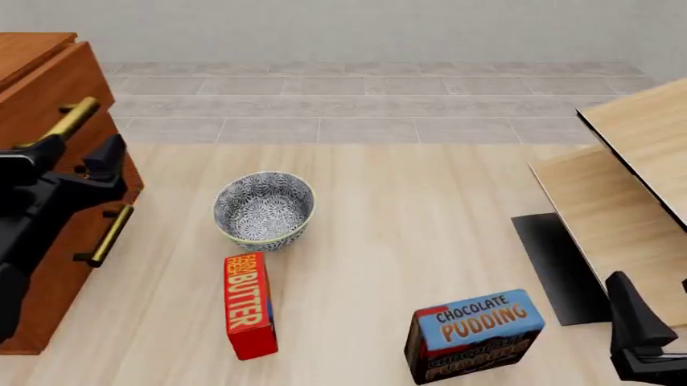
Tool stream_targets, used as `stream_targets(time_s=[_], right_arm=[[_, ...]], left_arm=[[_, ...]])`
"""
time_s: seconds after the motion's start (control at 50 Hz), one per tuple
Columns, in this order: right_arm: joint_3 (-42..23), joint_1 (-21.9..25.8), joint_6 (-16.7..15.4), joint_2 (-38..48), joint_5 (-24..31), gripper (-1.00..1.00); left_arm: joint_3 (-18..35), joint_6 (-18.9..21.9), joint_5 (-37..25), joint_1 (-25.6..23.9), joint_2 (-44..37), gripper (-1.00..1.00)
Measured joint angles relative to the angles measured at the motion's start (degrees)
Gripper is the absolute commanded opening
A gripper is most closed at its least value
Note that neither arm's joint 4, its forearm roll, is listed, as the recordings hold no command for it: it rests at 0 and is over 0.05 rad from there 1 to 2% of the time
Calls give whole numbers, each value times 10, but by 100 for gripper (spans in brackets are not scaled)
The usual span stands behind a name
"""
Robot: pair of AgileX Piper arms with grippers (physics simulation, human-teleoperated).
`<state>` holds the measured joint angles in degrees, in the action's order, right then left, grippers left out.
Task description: Close the top drawer of the cabinet and put the bowl on top of it.
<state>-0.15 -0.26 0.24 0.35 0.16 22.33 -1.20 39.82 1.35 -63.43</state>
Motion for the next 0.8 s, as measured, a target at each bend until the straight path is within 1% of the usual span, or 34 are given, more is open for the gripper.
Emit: stream_targets(time_s=[0.38,0.68,0.8], right_arm=[[0,0,1,0,1,100],[0,-1,3,-1,0,100],[0,-1,4,-1,0,100]], left_arm=[[3,-3,26,60,-21,100],[-1,-25,55,105,-33,100],[-3,-33,62,115,-36,100]])
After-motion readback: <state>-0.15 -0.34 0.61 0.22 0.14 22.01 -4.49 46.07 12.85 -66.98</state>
